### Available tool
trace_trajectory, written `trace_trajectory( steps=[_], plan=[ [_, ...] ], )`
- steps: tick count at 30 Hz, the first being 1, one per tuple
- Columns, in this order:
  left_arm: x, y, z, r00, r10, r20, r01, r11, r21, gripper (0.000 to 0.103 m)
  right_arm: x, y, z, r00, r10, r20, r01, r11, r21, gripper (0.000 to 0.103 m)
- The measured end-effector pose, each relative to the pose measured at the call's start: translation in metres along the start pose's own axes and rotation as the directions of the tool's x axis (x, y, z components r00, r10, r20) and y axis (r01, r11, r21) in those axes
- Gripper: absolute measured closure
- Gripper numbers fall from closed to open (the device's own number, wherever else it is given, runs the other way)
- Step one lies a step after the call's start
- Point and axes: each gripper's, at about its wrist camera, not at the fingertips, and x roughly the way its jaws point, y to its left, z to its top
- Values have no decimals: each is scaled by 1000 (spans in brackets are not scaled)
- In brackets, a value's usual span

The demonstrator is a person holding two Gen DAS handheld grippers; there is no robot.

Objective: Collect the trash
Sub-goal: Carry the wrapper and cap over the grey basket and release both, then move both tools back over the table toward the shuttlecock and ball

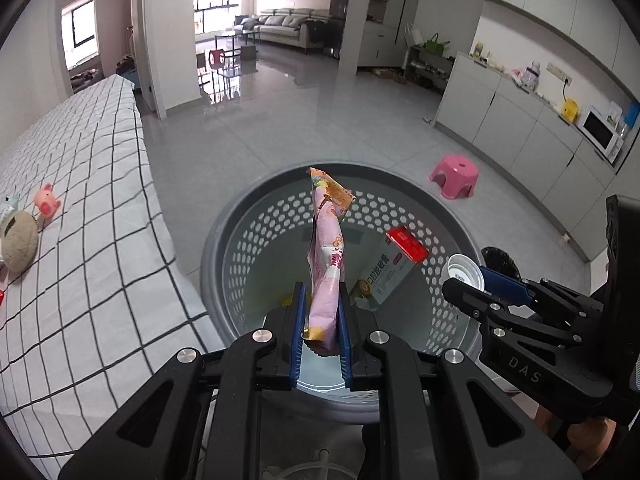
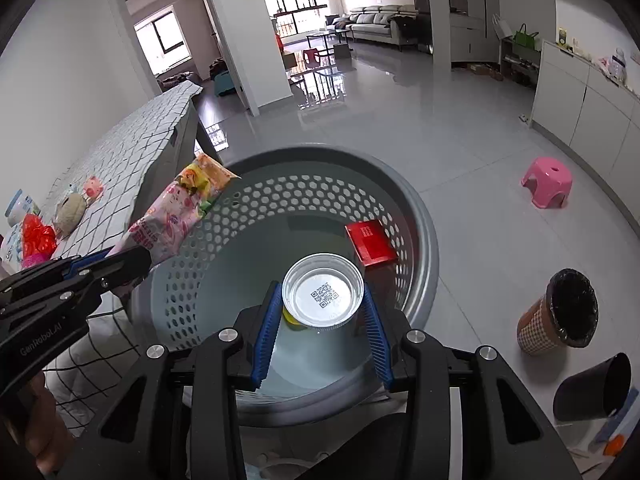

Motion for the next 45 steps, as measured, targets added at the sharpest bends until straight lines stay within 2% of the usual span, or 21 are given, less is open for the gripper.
trace_trajectory(
  steps=[12, 13, 15, 16, 24, 32, 37, 45],
  plan=[
    [10, 2, 0, 1000, 17, -21, -17, 1000, -25, 84, 7, -4, 2, 1000, 18, 4, -18, 1000, 7, 63],
    [11, 3, 0, 1000, 21, -20, -21, 999, -26, 81, 6, -5, 2, 1000, 16, 8, -16, 1000, 9, 61],
    [10, 4, 0, 1000, 26, -18, -26, 999, -28, 74, 2, -6, 2, 1000, 14, 27, -14, 1000, 15, 42],
    [9, 4, 0, 999, 29, -17, -29, 999, -30, 71, 0, -7, 2, 999, 13, 35, -14, 1000, 18, 40],
    [3, 7, -2, 999, 54, 0, -54, 998, -42, 54, -1, -5, 2, 999, 18, 35, -18, 1000, 18, 40],
    [-1, 12, -4, 999, 45, 1, -45, 997, -64, 53, -4, -2, 2, 999, 22, 37, -22, 1000, 16, 40],
    [-6, 16, -5, 998, 62, 15, -61, 996, -71, 39, -5, 0, 1, 999, 21, 37, -22, 1000, 12, 40],
    [-19, 29, -6, 996, 82, 41, -77, 991, -105, 29, -8, 11, 2, 998, 33, 47, -32, 999, -6, 40]
  ],
)
